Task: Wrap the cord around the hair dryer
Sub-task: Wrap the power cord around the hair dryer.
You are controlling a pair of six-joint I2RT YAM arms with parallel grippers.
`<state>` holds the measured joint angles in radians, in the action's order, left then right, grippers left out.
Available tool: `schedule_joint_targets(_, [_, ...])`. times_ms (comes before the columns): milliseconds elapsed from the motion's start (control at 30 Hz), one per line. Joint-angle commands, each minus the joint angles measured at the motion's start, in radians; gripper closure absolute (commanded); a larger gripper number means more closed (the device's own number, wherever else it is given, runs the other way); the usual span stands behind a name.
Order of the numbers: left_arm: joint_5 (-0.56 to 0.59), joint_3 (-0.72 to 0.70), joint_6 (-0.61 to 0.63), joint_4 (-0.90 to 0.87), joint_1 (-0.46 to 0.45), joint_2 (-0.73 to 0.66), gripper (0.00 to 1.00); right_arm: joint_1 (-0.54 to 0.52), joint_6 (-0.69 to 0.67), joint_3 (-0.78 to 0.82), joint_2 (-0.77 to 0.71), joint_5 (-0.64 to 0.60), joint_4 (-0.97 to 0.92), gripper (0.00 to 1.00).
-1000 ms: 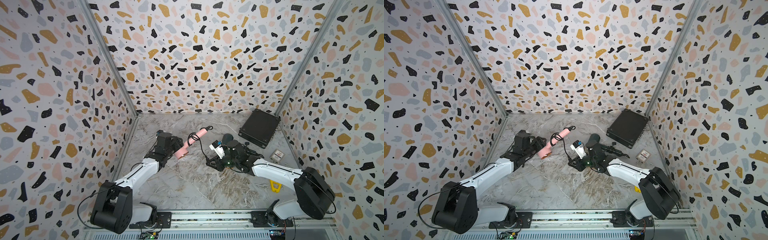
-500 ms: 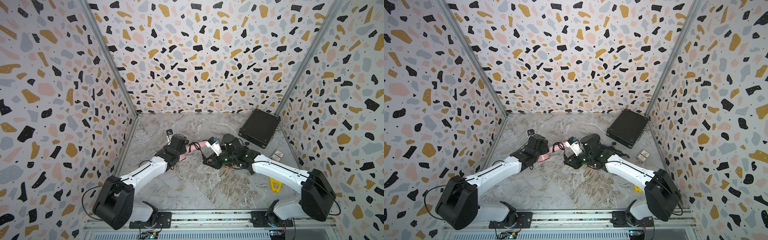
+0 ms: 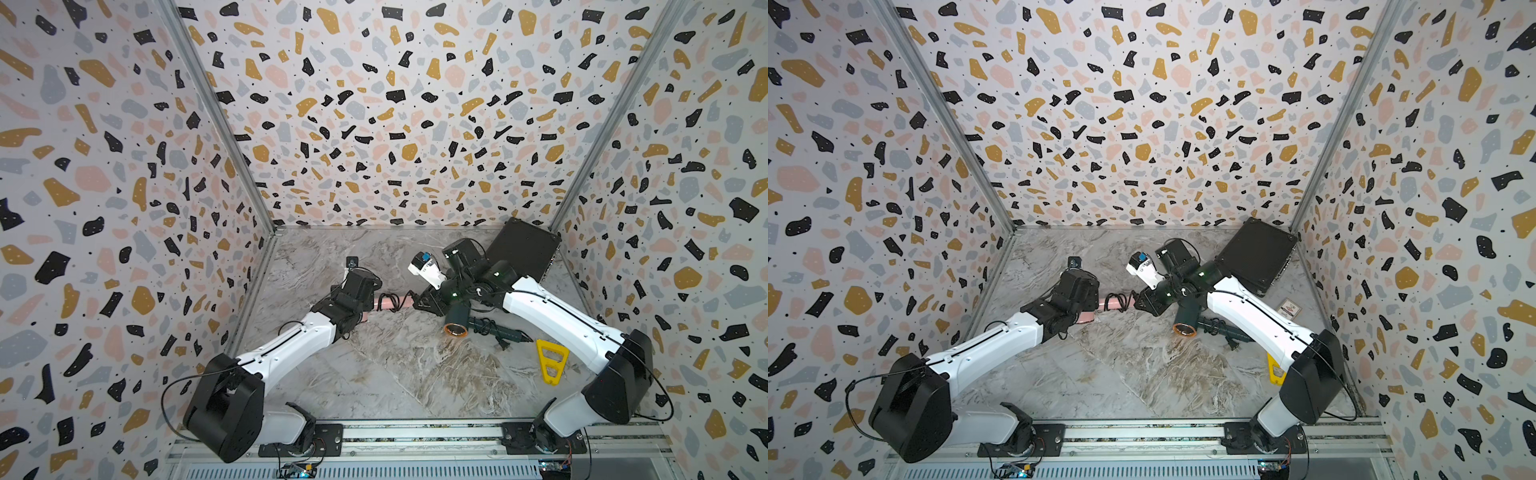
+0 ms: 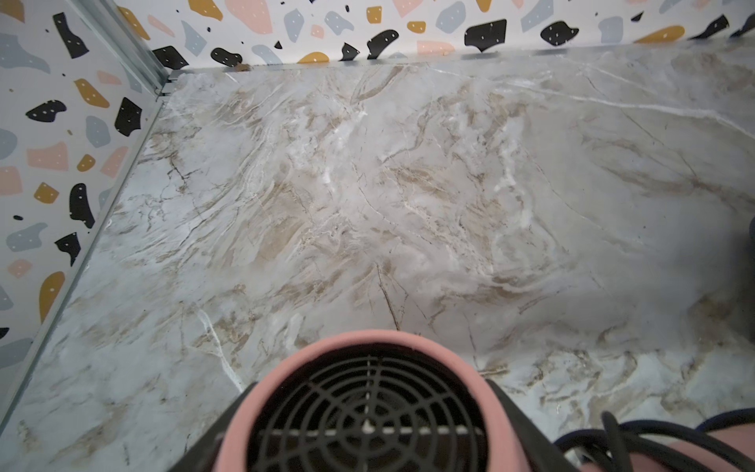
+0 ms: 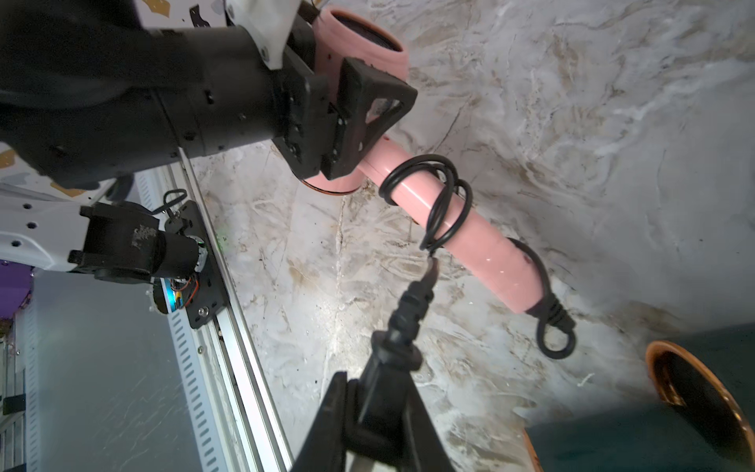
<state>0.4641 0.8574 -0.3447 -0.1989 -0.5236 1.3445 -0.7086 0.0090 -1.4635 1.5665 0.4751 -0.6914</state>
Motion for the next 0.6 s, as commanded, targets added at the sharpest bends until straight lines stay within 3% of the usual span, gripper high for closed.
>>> schedule_joint_targets(0, [-0.070, -0.004, 0.148, -0.103, 0.004, -0.019, 1.00, 0.042, -0.094, -0.121, -0.004, 0.011, -0.029, 1.00])
schedule_joint_targets(200, [-0.256, 0.007, 0.252, -0.192, 0.004, -0.065, 1.00, 0.153, -0.130, -0.156, 0.033, 0.029, -0.034, 1.00])
schedule_joint_targets(467, [-0.365, 0.043, 0.305, -0.252, -0.038, -0.013, 1.00, 0.198, -0.150, -0.237, 0.078, 0.058, -0.057, 1.00])
schedule_joint_targets(567, [-0.494, 0.029, 0.299, -0.235, -0.039, -0.031, 1.00, 0.239, -0.141, -0.233, 0.100, 0.090, -0.057, 1.00])
